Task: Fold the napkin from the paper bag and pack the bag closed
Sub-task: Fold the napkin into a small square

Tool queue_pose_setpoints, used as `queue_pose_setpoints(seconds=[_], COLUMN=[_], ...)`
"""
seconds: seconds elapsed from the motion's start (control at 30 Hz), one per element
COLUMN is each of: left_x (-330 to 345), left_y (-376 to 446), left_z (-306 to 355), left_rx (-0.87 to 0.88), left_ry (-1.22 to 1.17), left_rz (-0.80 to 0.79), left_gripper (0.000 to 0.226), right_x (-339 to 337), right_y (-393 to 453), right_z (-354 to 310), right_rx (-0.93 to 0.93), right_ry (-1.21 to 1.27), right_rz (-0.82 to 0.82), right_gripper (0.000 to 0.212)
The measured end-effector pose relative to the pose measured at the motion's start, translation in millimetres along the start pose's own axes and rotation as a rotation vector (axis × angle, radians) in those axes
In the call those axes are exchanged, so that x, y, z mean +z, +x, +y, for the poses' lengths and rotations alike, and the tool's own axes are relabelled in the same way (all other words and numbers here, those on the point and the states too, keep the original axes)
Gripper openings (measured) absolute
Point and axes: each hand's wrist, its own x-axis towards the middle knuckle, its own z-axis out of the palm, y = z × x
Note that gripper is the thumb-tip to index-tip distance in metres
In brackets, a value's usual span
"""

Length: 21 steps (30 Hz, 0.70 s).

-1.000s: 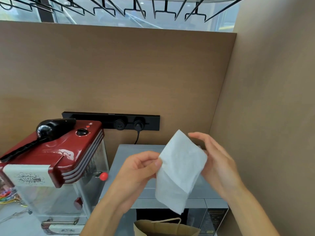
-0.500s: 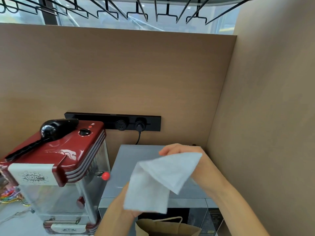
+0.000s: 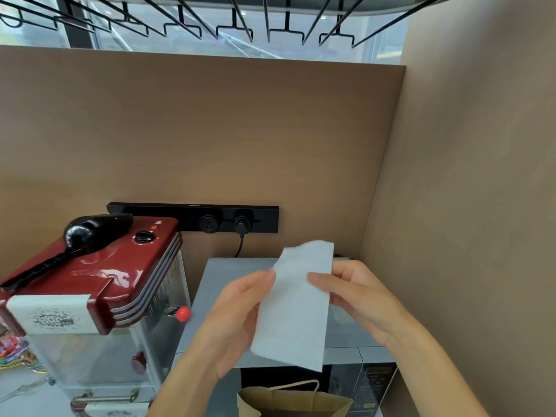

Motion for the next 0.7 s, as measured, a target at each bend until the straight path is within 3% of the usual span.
queue_pose_setpoints(seconds=[0.23,0.5,0.7], left_x=[21.2,32.1,23.5], left_y=[-1.3,0.4,-0.6], left_z=[1.3,-9.6,-10.9], left_rx=[0.139,0.314,0.333], left_ry=[0.202,0.346,0.318], left_rz=[0.155,0.296,0.316], left_gripper=[0.017,0.012,0.011], right_x=[6.1,18.4,8.3], right_y=[-4.8,-5.7,-7.2], right_z=[6.1,11.8,11.9], right_rx=[-0.025,-0.032,-0.072], right_ry=[0.009,0.092,0.137], right_rz=[-0.001,0.122,0.1], right_gripper=[0.033,0.033,0.025])
